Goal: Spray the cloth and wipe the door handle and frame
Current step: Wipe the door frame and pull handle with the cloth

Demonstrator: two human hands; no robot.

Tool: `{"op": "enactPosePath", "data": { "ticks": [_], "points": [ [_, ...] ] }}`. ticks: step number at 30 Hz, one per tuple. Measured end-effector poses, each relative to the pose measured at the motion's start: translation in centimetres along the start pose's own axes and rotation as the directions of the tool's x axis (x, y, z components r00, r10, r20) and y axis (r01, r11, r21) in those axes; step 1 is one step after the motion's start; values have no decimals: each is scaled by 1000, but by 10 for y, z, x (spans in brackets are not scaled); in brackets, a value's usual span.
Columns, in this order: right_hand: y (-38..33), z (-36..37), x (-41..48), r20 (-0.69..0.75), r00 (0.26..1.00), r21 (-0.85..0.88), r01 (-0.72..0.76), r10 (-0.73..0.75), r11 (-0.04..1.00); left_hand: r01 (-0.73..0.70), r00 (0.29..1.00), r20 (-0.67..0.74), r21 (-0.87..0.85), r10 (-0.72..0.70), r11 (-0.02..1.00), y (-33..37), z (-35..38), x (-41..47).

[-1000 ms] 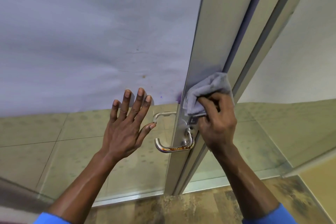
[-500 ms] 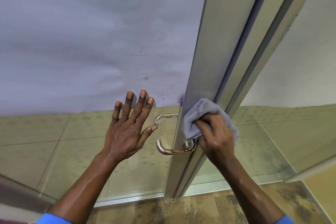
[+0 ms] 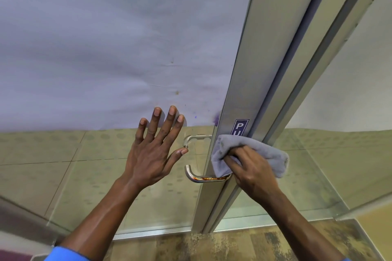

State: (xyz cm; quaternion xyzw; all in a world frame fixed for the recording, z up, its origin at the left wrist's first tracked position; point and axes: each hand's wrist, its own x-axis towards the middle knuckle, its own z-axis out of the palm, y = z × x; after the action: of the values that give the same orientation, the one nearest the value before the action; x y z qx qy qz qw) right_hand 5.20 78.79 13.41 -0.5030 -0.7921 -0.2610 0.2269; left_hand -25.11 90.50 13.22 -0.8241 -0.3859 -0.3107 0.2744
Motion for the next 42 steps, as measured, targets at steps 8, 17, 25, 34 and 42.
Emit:
{"op": "enactPosePath", "data": {
  "ticks": [8,17,25,34,42],
  "points": [
    [5,-36,57,-357,916,173,-128,183,977,6,1000,-3,4,-6,1000,1,0,0],
    [3,-11,6,191,968,-120,190,-165,974,8,1000,-4,-1,-8,1000,1,1,1],
    [2,-28,51,-290,956,-9,-55,50,998,9,1000,-6,-18,-9,1000,2,-3,1],
    [-2,5,4,117,979,-89,176,-165,980,9,1000,-7,-31,-9,999,2,-5,2],
    [14,-59,64,-419,890,-22,-208,180,978,3,1000,-4,-22,-4,1000,3,-4,2]
  ]
}}
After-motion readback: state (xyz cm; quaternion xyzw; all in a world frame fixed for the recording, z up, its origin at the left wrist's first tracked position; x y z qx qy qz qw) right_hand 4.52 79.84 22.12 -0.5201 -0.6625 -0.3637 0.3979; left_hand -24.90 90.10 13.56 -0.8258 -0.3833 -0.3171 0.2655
